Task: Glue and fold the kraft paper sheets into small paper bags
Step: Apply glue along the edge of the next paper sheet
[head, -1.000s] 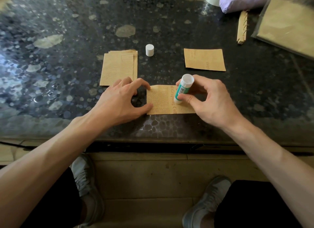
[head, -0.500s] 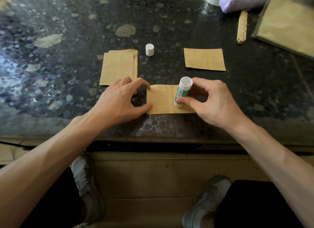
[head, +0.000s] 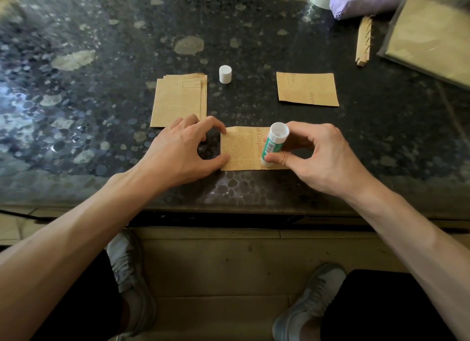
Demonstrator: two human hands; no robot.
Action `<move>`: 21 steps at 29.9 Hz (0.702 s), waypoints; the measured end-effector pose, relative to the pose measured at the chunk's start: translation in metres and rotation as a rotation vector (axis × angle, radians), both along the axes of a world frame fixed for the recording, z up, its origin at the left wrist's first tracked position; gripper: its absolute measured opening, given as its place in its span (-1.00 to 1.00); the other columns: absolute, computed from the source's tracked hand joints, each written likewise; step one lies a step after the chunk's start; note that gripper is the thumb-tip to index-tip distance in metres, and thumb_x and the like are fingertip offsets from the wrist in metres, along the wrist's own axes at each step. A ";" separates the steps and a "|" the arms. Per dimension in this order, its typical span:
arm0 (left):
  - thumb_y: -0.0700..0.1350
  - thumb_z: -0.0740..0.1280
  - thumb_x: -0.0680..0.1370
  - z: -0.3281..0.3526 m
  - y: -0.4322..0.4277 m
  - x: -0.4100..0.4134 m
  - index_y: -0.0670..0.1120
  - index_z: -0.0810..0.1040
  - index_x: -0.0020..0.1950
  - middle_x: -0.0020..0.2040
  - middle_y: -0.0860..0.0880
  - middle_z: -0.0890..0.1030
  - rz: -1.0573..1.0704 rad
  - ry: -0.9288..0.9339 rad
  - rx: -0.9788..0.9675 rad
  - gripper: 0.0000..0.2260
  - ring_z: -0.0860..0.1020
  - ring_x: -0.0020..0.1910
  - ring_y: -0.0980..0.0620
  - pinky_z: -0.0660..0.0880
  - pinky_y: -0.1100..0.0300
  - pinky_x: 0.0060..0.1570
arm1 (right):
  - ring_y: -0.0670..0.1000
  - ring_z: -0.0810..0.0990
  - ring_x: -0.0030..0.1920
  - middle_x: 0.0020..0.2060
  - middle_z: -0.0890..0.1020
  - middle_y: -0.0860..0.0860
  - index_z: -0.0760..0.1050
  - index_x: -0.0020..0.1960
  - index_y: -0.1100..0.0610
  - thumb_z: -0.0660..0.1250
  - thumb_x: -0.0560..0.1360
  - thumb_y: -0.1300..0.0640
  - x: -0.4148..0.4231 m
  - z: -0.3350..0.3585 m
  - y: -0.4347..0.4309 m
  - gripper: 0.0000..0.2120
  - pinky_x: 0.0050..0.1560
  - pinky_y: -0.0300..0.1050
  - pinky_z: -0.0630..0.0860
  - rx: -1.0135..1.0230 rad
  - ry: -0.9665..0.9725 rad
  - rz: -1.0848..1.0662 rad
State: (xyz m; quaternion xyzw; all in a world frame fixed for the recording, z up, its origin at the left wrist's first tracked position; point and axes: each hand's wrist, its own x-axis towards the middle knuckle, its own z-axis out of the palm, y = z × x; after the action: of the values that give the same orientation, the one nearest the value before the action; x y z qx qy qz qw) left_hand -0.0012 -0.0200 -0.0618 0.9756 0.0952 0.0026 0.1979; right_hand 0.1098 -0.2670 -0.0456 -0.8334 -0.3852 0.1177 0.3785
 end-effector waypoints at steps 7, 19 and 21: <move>0.34 0.33 0.45 -0.001 0.000 0.000 0.25 0.40 0.34 0.00 0.10 0.42 0.003 -0.002 -0.009 -0.50 0.42 0.08 0.05 0.34 0.10 -0.05 | -0.16 0.68 0.12 0.08 0.71 -0.18 0.66 0.18 -0.05 0.52 0.48 -0.11 0.000 0.001 -0.002 -0.69 0.17 0.00 0.65 -0.005 0.026 0.020; 0.35 0.32 0.45 -0.001 0.001 -0.001 0.25 0.40 0.34 0.00 0.10 0.42 -0.004 -0.005 -0.016 -0.50 0.43 0.09 0.04 0.35 0.10 -0.05 | -0.21 0.69 0.09 0.05 0.73 -0.16 0.68 0.15 0.06 0.53 0.51 0.01 0.000 -0.002 -0.006 -0.75 0.17 -0.13 0.64 0.092 0.169 -0.070; 0.36 0.31 0.44 -0.001 0.001 -0.001 0.25 0.40 0.35 0.01 0.09 0.43 -0.008 -0.001 -0.023 -0.49 0.43 0.09 0.04 0.36 0.09 -0.04 | -0.15 0.71 0.08 0.02 0.74 -0.11 0.68 0.15 0.11 0.52 0.52 0.06 0.003 -0.002 -0.008 -0.77 0.17 -0.08 0.65 0.199 0.198 -0.161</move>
State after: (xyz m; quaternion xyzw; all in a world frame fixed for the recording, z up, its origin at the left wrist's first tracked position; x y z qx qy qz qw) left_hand -0.0018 -0.0189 -0.0626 0.9736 0.0912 0.0011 0.2091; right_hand 0.1130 -0.2748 -0.0473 -0.8043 -0.2878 0.1300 0.5034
